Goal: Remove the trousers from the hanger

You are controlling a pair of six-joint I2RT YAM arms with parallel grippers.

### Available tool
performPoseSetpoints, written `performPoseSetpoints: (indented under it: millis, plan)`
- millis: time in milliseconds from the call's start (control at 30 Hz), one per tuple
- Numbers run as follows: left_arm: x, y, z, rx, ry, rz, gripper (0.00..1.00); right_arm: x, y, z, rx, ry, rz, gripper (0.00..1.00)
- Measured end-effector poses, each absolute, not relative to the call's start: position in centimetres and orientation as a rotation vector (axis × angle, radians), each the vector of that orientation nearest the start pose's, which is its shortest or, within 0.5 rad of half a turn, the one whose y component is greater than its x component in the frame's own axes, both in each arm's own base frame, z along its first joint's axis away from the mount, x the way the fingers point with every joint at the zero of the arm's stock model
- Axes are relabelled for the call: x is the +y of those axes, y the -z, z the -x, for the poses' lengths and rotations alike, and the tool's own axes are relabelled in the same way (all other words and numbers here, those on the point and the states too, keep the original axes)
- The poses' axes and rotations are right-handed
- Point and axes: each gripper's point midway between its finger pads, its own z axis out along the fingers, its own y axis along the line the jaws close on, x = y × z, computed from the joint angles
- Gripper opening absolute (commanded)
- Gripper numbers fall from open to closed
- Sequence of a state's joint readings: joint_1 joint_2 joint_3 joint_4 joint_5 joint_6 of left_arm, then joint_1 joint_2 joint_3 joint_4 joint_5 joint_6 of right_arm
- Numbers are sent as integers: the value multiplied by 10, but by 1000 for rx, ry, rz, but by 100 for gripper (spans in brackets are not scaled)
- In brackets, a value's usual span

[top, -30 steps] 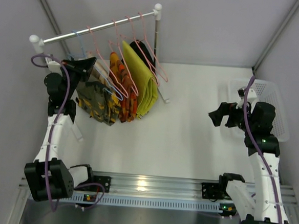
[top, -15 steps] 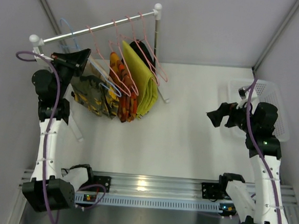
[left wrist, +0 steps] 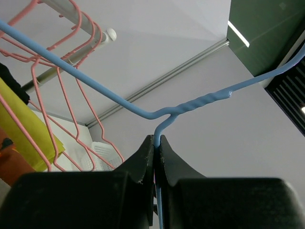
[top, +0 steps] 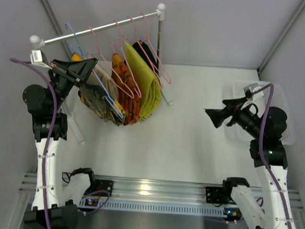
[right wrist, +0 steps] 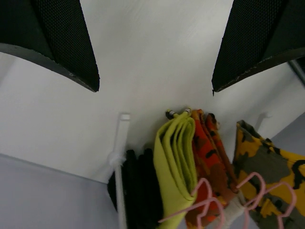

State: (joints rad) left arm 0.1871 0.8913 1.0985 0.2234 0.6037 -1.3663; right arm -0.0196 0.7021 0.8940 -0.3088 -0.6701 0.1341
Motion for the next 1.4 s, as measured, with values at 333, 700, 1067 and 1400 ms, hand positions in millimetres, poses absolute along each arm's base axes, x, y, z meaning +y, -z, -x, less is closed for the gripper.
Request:
performPoseSetpoints:
  millis: [333,700,1067,1400]
  plan:
    - [-94,-533,-235,1241,1374,361,0,236,-346,-206,1446,-827,738,99]
    - [-93,-570,-209,1173,1384,390,0,321,-336,-183,1222,-765,837,100]
    - [-94,-607,-196,1120,1439,402,0,380,-314,-183,1101,-703,873,100]
    - [-97,-624,-178,1088,1453,372,0,411,-327,-165,973,-787,930,99]
